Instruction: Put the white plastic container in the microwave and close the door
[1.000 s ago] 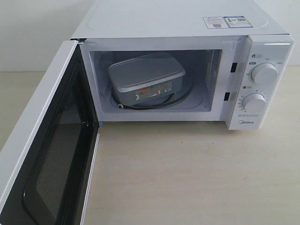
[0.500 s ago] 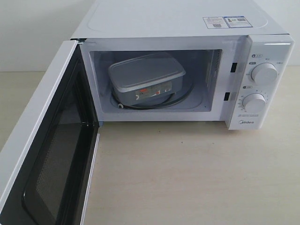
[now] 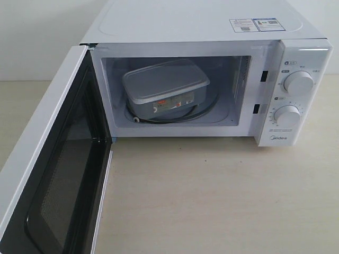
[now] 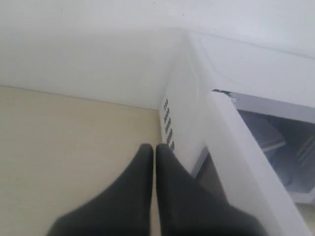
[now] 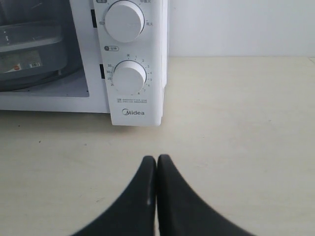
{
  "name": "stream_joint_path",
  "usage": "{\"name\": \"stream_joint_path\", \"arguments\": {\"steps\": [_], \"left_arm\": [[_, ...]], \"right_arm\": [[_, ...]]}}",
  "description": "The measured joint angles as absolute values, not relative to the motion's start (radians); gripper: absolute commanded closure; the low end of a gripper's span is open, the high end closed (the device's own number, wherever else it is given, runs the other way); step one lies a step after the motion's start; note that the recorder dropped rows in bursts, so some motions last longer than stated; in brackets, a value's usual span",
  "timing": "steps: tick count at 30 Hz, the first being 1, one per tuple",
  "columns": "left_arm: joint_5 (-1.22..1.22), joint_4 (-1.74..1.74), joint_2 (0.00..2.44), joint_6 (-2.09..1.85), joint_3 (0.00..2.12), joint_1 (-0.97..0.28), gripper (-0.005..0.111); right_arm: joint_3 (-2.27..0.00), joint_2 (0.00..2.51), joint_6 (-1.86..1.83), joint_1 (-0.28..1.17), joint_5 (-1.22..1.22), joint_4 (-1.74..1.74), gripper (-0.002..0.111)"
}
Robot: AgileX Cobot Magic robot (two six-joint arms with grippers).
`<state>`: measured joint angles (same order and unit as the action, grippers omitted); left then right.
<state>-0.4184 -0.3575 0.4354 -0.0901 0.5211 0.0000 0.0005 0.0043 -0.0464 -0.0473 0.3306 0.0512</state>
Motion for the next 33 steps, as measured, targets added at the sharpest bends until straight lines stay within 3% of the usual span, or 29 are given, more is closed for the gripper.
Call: {"name": "stream_joint_path", "arguments": {"steps": [9, 20, 29, 33], "left_arm": [[-0.546, -0.499, 0.476, -0.143, 0.55, 0.0, 0.102], [-0.918, -0.589, 0.833, -0.217, 0.716, 0.0, 0.102], [-1.133, -1.124, 1.077, -0.771, 0.744, 0.0, 0.102], [-1.122, -1.139, 1.108, -0.852, 0.744, 0.0, 0.102]], "right_arm": [[0.001, 0.004, -0.046, -0.047, 0.331, 0.049, 0.108], [0.001, 0.004, -0.046, -0.047, 0.331, 0.049, 0.108], [0.001, 0.004, -0.046, -0.047, 0.331, 0.045, 0.108], [0.001, 0.004, -0.046, -0.047, 0.331, 0.045, 0.108]]}}
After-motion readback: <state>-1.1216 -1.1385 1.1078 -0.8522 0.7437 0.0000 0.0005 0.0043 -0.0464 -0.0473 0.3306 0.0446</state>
